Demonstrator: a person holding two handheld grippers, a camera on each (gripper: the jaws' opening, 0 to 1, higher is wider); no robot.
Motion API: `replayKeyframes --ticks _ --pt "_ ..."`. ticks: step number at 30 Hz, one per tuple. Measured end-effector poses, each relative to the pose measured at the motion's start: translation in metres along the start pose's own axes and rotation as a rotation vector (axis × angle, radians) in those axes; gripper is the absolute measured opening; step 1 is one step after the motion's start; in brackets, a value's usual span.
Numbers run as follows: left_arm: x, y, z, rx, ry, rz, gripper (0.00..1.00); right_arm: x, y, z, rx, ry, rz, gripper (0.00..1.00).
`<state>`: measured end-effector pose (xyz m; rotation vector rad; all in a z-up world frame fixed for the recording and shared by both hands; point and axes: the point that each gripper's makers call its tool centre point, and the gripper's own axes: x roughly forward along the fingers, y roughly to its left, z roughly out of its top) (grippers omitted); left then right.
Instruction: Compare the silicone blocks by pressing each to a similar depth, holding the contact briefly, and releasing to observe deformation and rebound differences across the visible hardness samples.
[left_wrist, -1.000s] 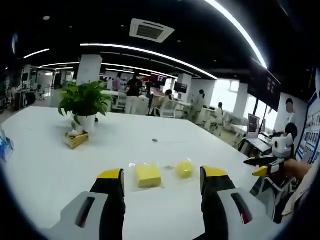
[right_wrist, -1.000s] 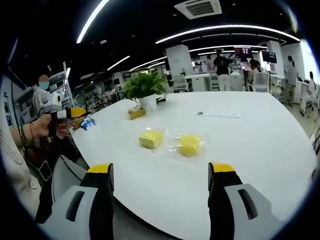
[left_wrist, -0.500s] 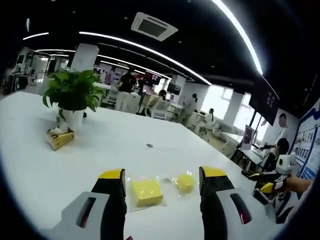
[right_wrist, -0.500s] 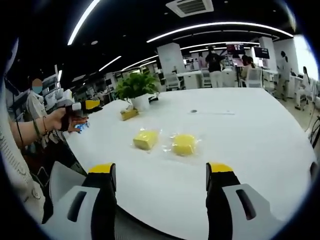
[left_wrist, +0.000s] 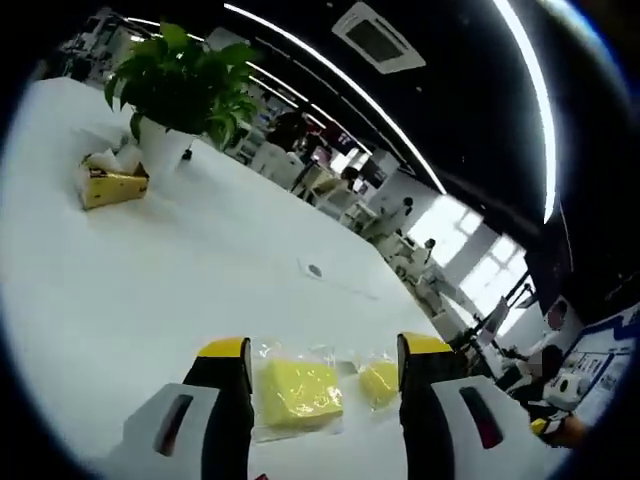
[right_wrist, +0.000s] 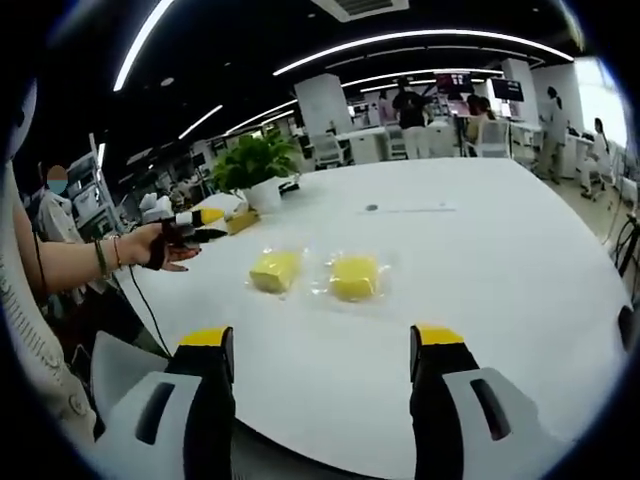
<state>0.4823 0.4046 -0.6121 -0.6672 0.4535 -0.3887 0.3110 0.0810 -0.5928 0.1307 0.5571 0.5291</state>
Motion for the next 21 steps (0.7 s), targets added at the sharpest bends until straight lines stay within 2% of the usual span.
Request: replayKeyframes --ticks 5,12,16,21 --pt "0.031 0.019 -0.018 0.056 0.075 0.003 0.58 0.004 -0.005 -0.001 0.011 0.015 -0.023 0.66" --pt "0.056 0.041 -0.037 0.033 0.122 -0.004 0.55 0.011 -0.009 -0.004 0.006 0.051 -0.055 0.66" --pt "0.067 0.045 -0.047 -0.081 0.12 -0.064 0.5 0.015 -0.012 -0.006 0.003 0.072 -0.067 0.65" --pt "0.079 0.054 -0.048 -0.236 0.081 -0.105 0.44 0.017 -0.018 -0.008 0.004 0.089 -0.079 0.65"
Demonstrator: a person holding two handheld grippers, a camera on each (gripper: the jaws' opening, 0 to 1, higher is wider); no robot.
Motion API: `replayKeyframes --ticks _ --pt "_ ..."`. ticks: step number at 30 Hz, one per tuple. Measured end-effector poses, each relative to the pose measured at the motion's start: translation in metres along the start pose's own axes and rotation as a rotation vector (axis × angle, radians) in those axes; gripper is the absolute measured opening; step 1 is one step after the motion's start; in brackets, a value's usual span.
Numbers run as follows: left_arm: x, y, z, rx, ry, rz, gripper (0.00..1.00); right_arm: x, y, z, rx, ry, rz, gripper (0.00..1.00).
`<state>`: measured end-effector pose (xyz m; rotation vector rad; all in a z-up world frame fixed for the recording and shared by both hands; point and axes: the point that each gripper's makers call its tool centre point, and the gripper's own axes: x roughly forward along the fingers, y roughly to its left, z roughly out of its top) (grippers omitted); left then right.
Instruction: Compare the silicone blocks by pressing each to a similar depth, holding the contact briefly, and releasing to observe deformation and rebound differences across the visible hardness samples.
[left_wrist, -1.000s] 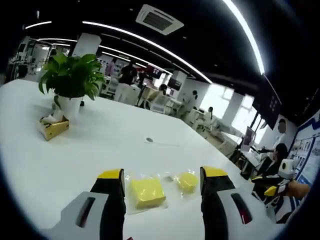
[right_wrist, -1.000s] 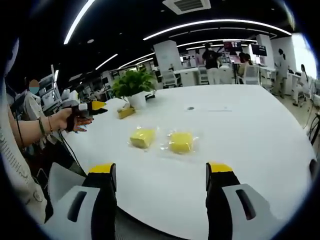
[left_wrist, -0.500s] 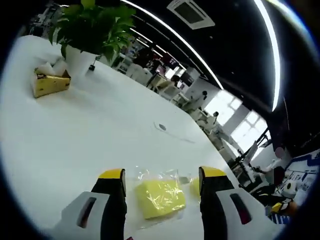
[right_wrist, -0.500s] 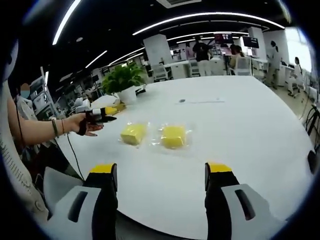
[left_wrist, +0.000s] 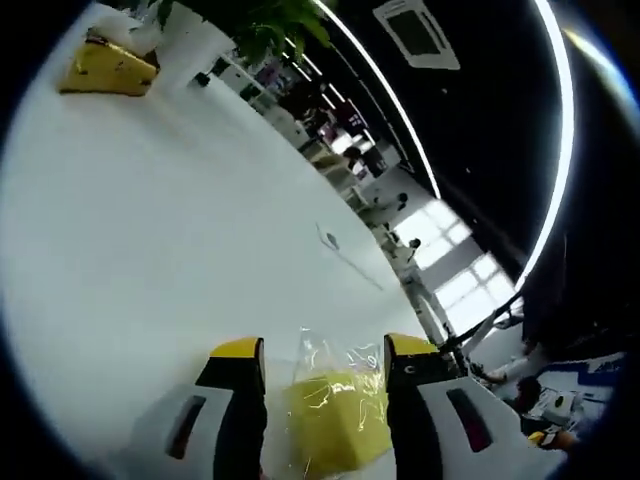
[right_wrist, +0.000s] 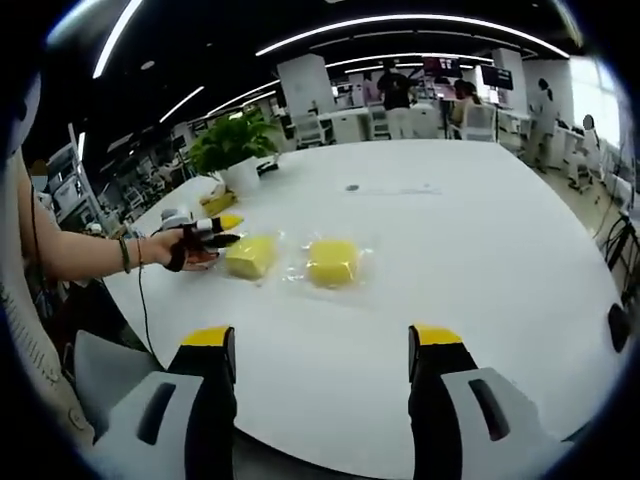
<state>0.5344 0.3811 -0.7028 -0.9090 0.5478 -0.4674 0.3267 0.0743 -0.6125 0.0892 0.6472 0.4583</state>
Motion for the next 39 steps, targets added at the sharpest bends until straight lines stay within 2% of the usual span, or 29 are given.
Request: replayKeyframes --ticks 1,4,7,9,14,16,18,21,25,27,33,36,39 --pt "0.003 0.009 0.004 -0.05 -0.011 -0.005 0.43 0.001 -0.001 -0.001 0.0 0.008 -0.004 0.65" --pt "0.008 0.016 0.008 -0.122 -0.032 -0.039 0.33 0.003 -0.004 -0.003 0.001 0.019 -0.008 0.64" --pt "0.01 0.028 0.005 -0.109 -0.009 -0.034 0.26 0.005 -0.005 -0.002 -0.001 0.022 -0.011 0.64" --pt "0.011 0.029 -0.002 -0.092 0.018 -0.038 0.21 0.006 -0.006 -0.001 -0.006 0.021 -0.014 0.64" --pt "0.015 0.031 -0.005 -0.095 0.009 -0.051 0.13 0.008 -0.007 -0.002 -0.011 0.031 -0.017 0.63" --pt "0.016 0.028 -0.004 -0.109 -0.004 -0.059 0.07 0.008 -0.006 -0.002 -0.012 0.033 -0.015 0.62" --pt "0.016 0.027 -0.003 -0.069 -0.01 -0.071 0.02 0.008 -0.006 -0.002 -0.014 0.031 -0.015 0.62" --pt "0.016 0.019 -0.006 -0.05 0.001 -0.081 0.0 0.008 -0.006 -0.002 -0.015 0.032 -0.015 0.62" --pt "0.014 0.009 -0.007 0.034 0.003 -0.069 0.0 0.007 -0.006 -0.004 -0.02 0.035 -0.015 0.61" --pt "0.014 0.004 -0.007 0.028 0.015 -0.055 0.0 0.007 -0.005 -0.004 -0.019 0.031 -0.011 0.61" --pt "0.011 -0.015 -0.009 0.16 0.059 -0.02 0.0 0.003 0.0 -0.001 -0.032 0.022 0.005 0.61" --pt "0.008 -0.035 -0.009 0.211 0.059 -0.04 0.0 0.0 0.004 0.002 -0.04 0.003 0.017 0.61" --pt "0.003 -0.065 -0.015 0.248 0.061 -0.06 0.0 -0.003 0.006 0.005 -0.046 -0.014 0.025 0.61"
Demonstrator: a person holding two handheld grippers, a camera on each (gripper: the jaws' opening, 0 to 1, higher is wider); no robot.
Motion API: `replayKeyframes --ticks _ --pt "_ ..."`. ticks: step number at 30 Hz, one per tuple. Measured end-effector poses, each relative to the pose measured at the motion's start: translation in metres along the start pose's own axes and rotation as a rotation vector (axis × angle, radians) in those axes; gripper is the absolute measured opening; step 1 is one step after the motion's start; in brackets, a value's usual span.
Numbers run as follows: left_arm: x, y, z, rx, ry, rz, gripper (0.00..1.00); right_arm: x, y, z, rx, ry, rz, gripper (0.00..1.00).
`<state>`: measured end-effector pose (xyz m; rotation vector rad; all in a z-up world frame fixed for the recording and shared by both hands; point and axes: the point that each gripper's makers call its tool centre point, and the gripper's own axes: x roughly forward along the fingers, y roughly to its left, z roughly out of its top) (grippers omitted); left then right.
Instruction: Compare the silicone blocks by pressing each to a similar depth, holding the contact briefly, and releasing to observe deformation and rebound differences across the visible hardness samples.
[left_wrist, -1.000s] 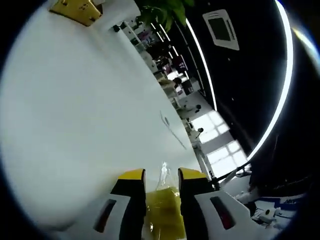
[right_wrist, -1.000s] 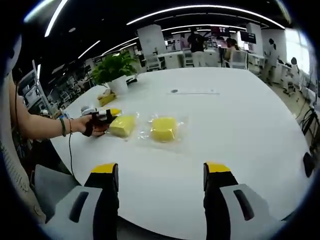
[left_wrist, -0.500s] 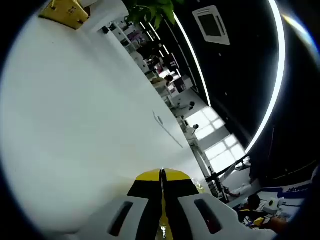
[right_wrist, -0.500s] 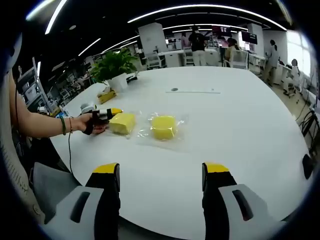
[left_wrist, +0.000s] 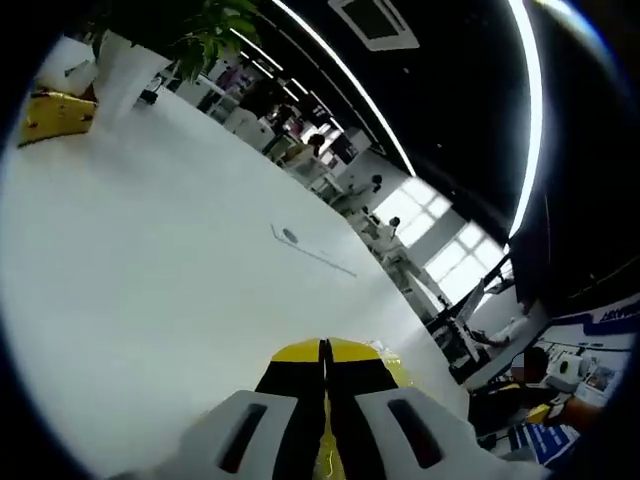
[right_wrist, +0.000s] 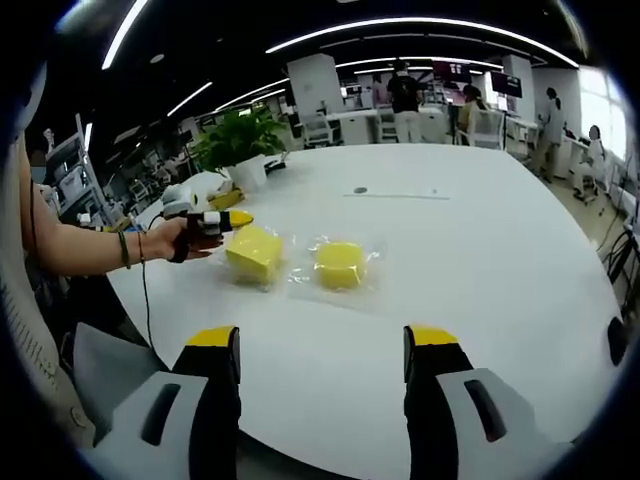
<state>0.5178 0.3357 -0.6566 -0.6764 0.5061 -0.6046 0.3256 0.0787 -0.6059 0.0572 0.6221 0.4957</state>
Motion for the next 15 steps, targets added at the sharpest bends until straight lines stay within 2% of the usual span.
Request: replayKeyframes --ticks 5,12,15 --pt "-0.007 -0.053 0.002 0.033 0.008 -0.065 0.0 -0.006 0.006 0.005 -0.007 -0.038 0.022 0.61" --pt "-0.02 -0.108 -0.002 0.057 0.031 -0.131 0.0 -0.016 0.016 0.01 -0.027 -0.095 0.055 0.6" --pt "-0.027 -0.124 -0.002 0.063 0.028 -0.144 0.0 -0.02 0.018 0.013 -0.042 -0.115 0.067 0.61"
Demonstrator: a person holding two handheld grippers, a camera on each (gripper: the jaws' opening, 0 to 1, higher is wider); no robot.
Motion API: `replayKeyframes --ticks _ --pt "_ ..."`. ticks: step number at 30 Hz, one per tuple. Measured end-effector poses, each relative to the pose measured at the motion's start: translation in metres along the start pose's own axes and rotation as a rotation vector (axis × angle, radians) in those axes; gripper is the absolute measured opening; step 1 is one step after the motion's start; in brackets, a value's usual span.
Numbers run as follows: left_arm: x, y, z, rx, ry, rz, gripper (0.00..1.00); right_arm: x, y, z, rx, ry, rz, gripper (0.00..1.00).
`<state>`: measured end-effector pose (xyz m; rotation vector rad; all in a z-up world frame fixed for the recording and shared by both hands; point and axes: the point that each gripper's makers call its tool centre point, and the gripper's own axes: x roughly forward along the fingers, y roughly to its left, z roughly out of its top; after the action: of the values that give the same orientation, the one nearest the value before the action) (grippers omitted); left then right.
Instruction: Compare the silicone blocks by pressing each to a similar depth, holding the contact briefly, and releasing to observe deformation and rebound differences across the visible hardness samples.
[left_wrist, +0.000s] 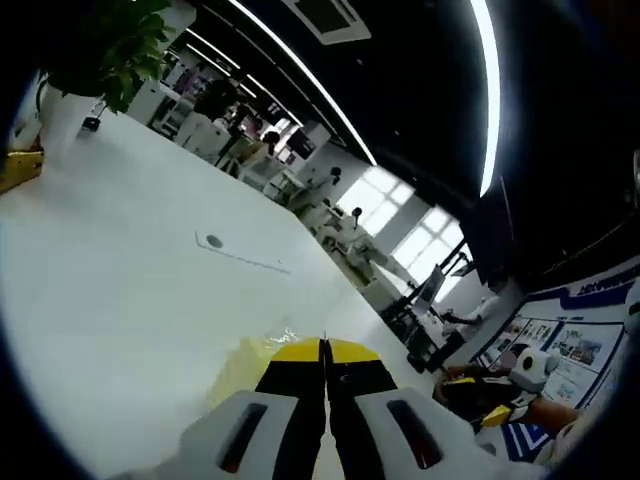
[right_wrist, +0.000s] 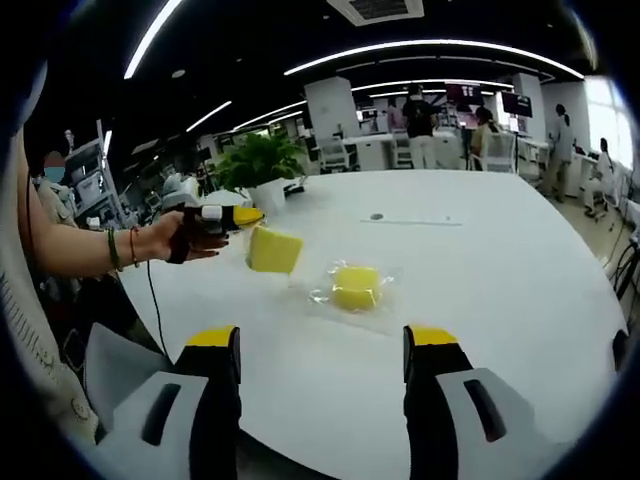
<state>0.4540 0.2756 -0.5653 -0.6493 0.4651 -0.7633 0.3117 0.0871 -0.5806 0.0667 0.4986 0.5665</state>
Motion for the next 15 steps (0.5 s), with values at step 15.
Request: replayKeyframes --ticks 15 --pt "-0.026 -0.086 0.015 0.187 0.053 -0.073 0.0 -0.002 0.036 0.049 -0.227 -0.082 0.233 0.66"
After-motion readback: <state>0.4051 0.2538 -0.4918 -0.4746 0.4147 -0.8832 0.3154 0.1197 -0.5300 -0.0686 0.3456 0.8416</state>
